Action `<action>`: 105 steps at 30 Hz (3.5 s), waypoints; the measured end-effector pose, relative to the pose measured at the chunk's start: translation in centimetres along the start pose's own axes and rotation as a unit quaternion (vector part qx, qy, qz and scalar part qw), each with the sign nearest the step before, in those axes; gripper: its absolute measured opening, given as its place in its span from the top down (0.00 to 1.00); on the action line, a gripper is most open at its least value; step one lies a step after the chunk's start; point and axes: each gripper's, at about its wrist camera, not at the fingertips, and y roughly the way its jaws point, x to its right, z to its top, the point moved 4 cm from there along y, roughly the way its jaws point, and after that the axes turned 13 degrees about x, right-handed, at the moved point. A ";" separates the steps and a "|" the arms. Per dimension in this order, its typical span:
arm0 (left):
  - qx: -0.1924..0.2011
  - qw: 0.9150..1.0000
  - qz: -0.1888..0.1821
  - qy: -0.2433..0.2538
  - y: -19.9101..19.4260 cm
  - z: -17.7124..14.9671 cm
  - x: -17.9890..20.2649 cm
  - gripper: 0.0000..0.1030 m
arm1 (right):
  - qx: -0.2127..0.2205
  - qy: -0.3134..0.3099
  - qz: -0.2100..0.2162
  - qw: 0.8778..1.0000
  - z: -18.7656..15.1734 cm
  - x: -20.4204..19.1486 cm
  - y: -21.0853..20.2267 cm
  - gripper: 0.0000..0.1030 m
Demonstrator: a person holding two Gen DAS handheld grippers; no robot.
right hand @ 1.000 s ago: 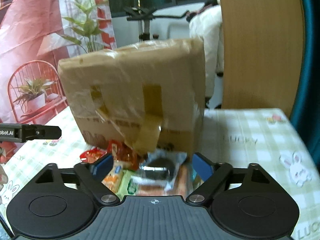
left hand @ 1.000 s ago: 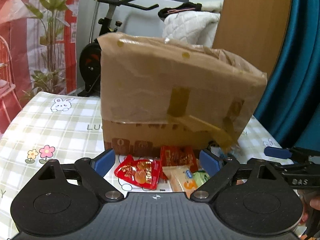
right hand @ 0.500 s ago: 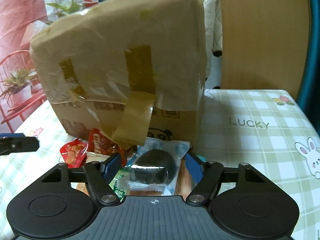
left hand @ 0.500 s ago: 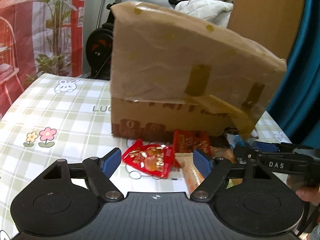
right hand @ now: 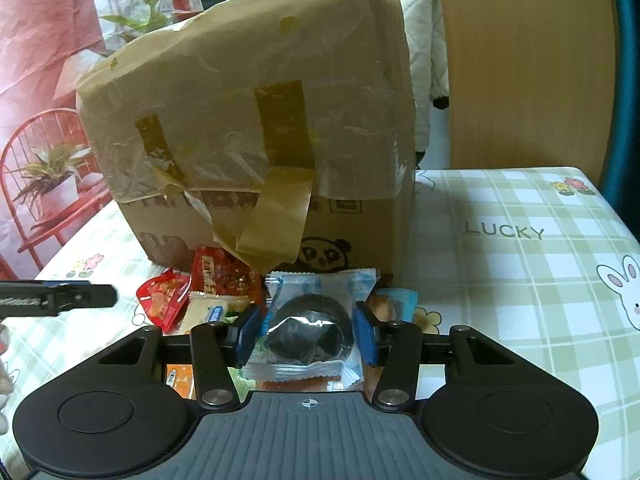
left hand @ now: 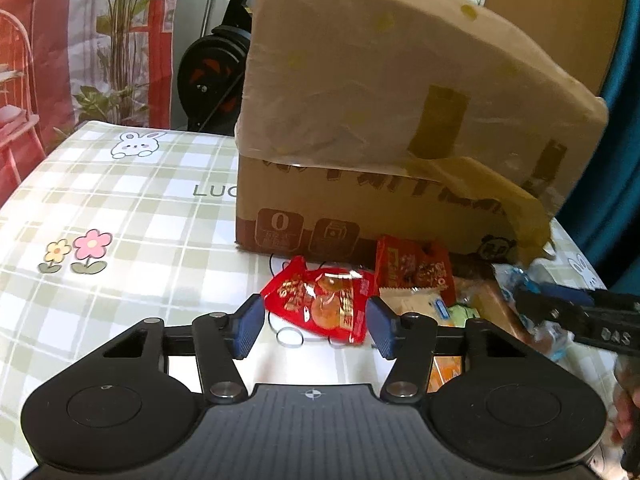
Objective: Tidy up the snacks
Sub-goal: 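Grasp the black-wrapped packet with the right gripper while the left grasps the red packet, then lift the black and red packets up over the box with both grippers, then open both grippers to drop the packets into the box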
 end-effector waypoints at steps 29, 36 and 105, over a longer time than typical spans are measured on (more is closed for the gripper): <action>-0.029 0.997 0.069 0.013 4.9 -0.9 -1.4 0.25 | 0.002 0.012 0.020 1.000 -0.6 -0.5 -0.4 0.55; -0.017 0.999 0.046 0.021 3.8 -1.2 -0.1 0.61 | 0.004 0.015 0.021 1.000 -0.6 -0.5 -0.5 0.55; 0.188 0.977 -0.056 0.083 1.6 18.2 8.5 0.97 | 0.141 -0.068 0.018 0.987 19.7 -1.4 1.0 0.56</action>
